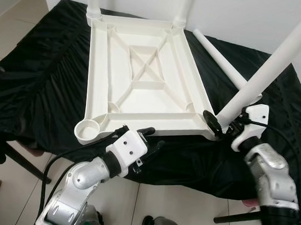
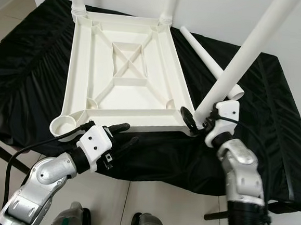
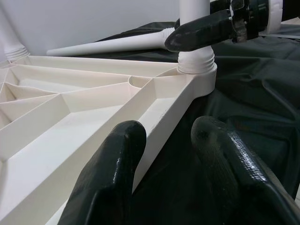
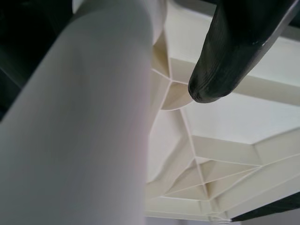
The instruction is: Building children table
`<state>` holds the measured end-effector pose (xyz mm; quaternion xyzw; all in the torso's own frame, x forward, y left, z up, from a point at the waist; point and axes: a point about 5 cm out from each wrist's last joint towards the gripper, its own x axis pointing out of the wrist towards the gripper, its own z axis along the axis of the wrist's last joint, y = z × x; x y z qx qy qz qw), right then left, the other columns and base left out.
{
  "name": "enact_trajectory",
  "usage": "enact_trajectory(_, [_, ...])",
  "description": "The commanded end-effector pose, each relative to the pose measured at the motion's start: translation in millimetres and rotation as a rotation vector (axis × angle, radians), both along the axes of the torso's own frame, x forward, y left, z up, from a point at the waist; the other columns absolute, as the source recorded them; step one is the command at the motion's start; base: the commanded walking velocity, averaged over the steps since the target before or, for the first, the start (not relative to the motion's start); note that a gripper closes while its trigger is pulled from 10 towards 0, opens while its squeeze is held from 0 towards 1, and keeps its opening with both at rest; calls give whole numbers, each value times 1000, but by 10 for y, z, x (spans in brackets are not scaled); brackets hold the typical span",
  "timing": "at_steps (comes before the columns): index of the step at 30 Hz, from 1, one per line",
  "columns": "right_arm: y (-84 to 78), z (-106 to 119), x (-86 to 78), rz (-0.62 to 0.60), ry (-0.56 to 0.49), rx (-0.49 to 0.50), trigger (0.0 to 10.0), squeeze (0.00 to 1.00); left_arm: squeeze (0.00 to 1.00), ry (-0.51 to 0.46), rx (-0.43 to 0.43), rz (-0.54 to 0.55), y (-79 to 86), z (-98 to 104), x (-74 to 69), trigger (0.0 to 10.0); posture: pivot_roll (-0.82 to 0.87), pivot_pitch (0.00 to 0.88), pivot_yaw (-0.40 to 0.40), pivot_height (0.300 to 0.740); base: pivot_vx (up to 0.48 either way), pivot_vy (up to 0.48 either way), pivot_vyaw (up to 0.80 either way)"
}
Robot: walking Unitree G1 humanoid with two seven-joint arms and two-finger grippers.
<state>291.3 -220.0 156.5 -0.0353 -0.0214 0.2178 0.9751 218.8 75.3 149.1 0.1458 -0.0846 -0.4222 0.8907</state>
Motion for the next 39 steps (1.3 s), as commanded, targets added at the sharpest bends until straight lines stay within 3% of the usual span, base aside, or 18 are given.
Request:
enact_trajectory(1, [-78, -44, -3, 55, 31, -3, 10000, 0, 0, 3, -10, 32, 2, -2, 12, 10000, 28, 96, -75, 740, 0, 0, 0])
enact_trajectory(11, [-377, -110, 120, 202, 84, -113, 10000, 0, 0, 4, -12, 33, 12, 15, 22, 10000, 33, 90, -61, 740, 0, 0, 0])
enact_trajectory(24, [-442, -37, 238, 200, 58, -141, 10000, 0, 0, 6, -13, 23, -4, 11, 16, 10000, 29, 84, -64, 740, 0, 0, 0])
enact_trajectory(25, [-436, -39, 247, 200, 54, -141, 4902, 0, 0, 7, -13, 23, -7, 10, 14, 10000, 31, 82, -66, 740, 0, 0, 0])
enact_trajectory(27, [-425, -45, 260, 203, 47, -139, 4353, 0, 0, 8, -14, 24, -10, 9, 13, 10000, 32, 80, -66, 740, 0, 0, 0])
enact_trajectory(28, [-417, -52, 267, 206, 45, -138, 1686, 0, 0, 8, -15, 25, -11, 9, 12, 10000, 33, 81, -67, 740, 0, 0, 0])
enact_trajectory(29, [-417, -52, 267, 206, 45, -138, 1686, 0, 0, 8, -15, 25, -11, 9, 12, 10000, 33, 81, -67, 740, 0, 0, 0])
enact_trajectory(30, [-412, -61, 268, 207, 47, -135, 0, 0, 0, 8, -16, 27, -9, 9, 10, 10000, 35, 80, -68, 740, 0, 0, 0])
enact_trajectory(37, [-415, -101, 256, 218, 60, -114, 0, 0, 0, 12, -19, 29, -3, 10, 4, 10000, 31, 83, -69, 740, 0, 0, 0])
enact_trajectory(38, [-406, -115, 241, 224, 63, -110, 4235, 0, 0, 13, -20, 29, -4, 10, 1, 10000, 30, 86, -70, 740, 0, 0, 0])
enact_trajectory(39, [-396, -122, 231, 221, 62, -105, 7765, 0, 0, 14, -20, 28, -4, 9, -1, 10000, 30, 86, -70, 740, 0, 0, 0])
